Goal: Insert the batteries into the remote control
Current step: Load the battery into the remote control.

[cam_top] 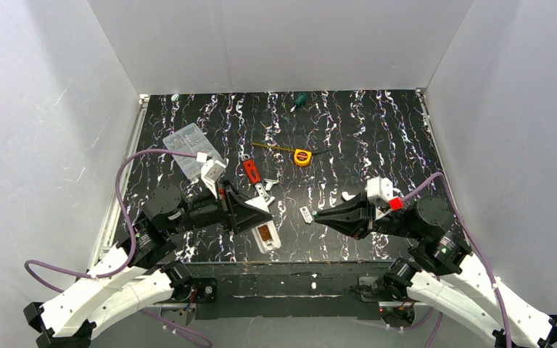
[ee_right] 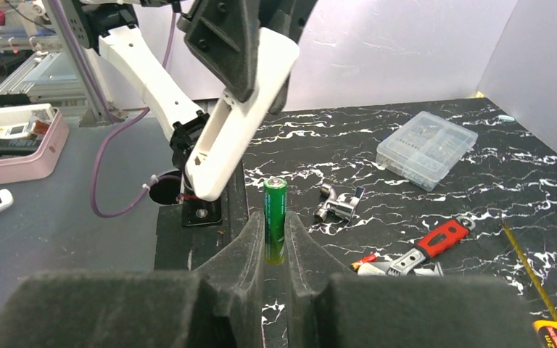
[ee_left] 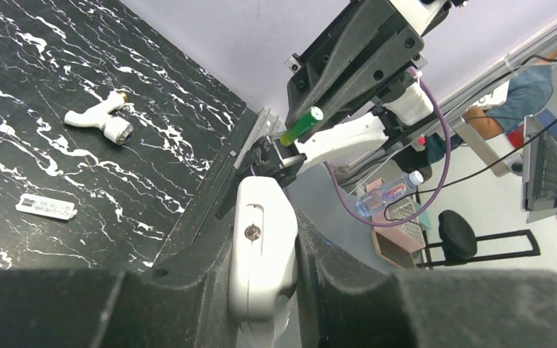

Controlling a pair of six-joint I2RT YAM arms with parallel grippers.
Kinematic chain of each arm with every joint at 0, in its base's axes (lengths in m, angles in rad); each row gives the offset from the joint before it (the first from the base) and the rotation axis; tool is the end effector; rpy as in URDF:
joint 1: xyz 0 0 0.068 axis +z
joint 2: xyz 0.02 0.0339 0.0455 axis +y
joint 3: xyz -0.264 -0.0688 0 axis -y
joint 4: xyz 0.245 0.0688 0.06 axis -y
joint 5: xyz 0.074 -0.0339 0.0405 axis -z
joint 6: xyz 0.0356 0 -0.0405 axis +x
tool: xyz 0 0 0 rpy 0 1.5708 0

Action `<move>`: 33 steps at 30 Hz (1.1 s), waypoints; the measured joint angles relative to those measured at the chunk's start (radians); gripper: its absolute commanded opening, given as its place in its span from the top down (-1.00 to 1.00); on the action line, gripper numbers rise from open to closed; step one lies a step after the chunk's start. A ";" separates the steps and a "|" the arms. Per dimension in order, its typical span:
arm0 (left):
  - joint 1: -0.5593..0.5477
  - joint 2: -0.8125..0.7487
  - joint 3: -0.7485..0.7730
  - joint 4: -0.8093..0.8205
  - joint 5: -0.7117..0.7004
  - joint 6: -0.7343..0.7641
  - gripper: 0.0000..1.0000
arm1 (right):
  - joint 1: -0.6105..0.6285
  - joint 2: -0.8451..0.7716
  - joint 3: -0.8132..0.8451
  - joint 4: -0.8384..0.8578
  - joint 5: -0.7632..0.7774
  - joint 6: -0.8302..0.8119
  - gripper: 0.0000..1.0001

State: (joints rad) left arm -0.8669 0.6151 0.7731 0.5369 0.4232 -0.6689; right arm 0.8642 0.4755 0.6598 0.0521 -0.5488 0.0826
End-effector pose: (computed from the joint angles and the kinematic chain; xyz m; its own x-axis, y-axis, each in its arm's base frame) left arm 0.0657 -0.0999 0.4318 -0.2325 -0.5997 -0.7657 0.9624 -0.0284 -0.2700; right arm 0.0616 0.1007 0.3627 0.0708 0.1914 -0.9790 -0.9874 0.1529 -0.0415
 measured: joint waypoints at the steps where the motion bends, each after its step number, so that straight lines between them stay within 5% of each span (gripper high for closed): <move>1: 0.000 0.000 0.011 -0.022 0.004 0.014 1.00 | 0.000 0.000 0.000 -0.003 0.009 0.005 0.97; 15: 0.000 -0.004 0.079 -0.229 -0.095 0.104 1.00 | 0.000 0.101 0.044 -0.114 0.183 0.107 0.97; 23: 0.000 -0.027 -0.037 -0.215 -0.409 -0.084 1.00 | 0.111 0.233 0.084 -0.127 0.355 0.073 0.97; 33: 0.000 -0.012 -0.060 -0.212 -0.590 -0.295 1.00 | 0.349 0.367 0.129 -0.025 0.605 0.055 0.97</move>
State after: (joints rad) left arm -0.8669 0.6029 0.7128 0.3244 -0.1669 -0.9642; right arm 1.2133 0.8421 0.7891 0.0269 0.0566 0.1371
